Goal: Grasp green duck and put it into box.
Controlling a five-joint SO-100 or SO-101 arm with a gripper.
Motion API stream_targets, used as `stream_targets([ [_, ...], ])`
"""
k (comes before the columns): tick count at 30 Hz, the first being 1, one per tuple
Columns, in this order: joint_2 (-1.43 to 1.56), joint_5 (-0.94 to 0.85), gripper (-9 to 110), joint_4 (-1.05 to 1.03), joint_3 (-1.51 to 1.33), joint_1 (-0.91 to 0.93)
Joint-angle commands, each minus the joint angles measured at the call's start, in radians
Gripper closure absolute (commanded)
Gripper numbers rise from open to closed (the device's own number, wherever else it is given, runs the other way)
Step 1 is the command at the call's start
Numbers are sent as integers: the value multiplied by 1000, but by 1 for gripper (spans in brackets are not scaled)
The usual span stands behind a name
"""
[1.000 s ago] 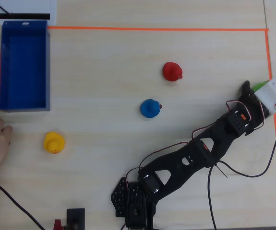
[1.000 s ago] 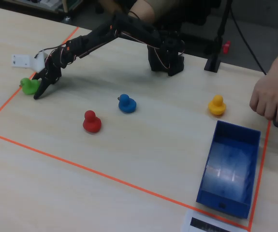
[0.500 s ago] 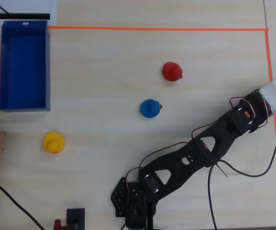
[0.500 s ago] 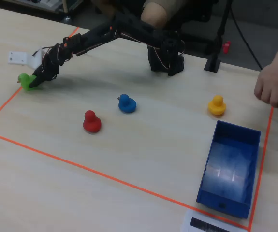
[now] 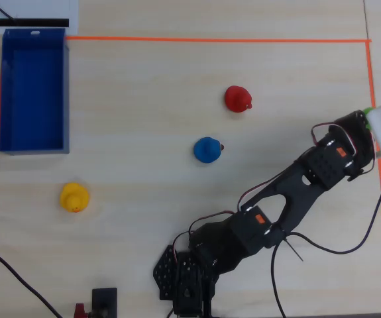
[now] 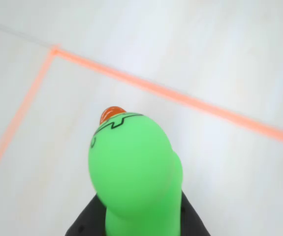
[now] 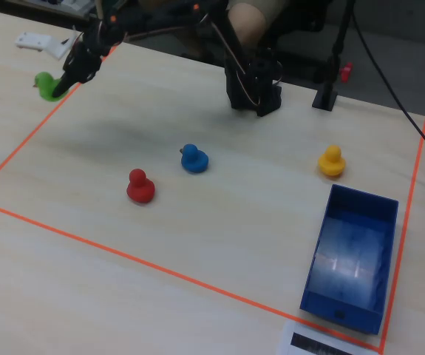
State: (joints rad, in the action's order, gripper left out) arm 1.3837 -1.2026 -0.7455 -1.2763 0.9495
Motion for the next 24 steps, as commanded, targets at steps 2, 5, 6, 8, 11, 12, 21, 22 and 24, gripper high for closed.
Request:
stream_targets([
  [2, 474, 118, 101, -252, -155, -164],
  [5, 640, 184, 101, -405, -230, -311],
  [6, 690, 209, 101, -454, -252, -367],
  [8, 772, 261, 101, -552, -276, -495],
  [11, 844, 371, 101, -693, -282, -712],
  [12, 854, 414, 101, -729, -282, -787],
  [21, 693, 641, 101, -805, -195, -1364],
  [22, 655, 641, 101, -801, -169, -1404],
  [24, 591, 629, 101, -761, -140, -1468],
])
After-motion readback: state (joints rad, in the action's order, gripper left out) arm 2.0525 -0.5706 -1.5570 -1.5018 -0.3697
